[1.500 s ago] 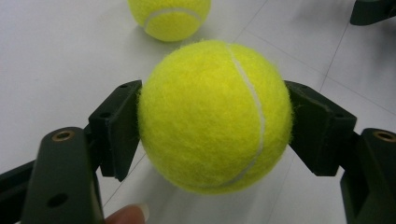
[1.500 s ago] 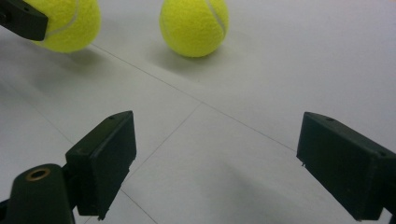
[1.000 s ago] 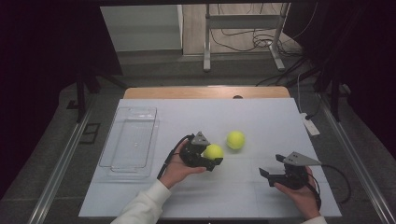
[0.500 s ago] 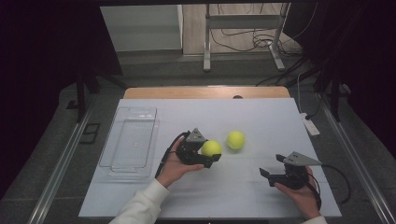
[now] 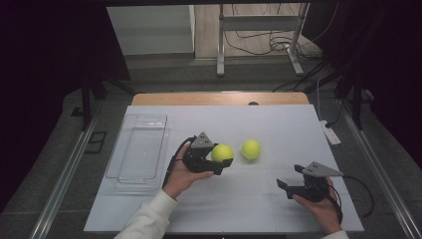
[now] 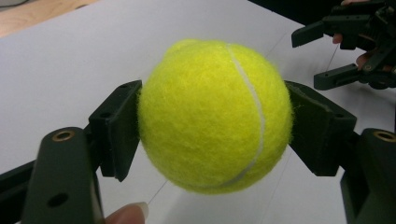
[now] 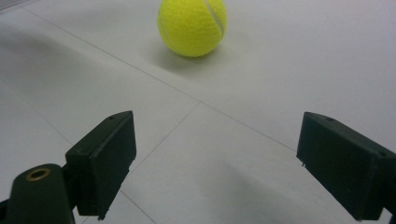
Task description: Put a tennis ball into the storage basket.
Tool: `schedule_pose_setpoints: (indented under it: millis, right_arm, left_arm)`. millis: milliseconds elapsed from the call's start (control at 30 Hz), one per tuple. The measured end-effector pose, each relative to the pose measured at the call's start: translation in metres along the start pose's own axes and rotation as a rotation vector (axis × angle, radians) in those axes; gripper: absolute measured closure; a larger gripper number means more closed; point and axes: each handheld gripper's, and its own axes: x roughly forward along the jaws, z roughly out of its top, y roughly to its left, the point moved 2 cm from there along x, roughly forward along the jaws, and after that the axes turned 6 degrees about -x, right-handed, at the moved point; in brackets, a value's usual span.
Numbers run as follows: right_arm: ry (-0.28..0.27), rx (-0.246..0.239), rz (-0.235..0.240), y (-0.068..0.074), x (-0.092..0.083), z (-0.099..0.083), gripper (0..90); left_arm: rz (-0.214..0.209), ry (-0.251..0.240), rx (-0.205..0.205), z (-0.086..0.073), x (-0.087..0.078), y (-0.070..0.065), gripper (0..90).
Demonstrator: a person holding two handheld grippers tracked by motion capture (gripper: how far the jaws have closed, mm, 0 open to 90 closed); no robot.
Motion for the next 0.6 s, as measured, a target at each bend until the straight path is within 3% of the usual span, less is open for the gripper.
schedule_pose_setpoints:
  millis: [600]
  right_arm:
    - [-0.003, -0.001, -0.001, 0.0, 0.0, 0.0, 12.5]
  left_arm:
    - [0.021, -0.075, -0.019, 0.009, -0.024, 0.006, 26.3]
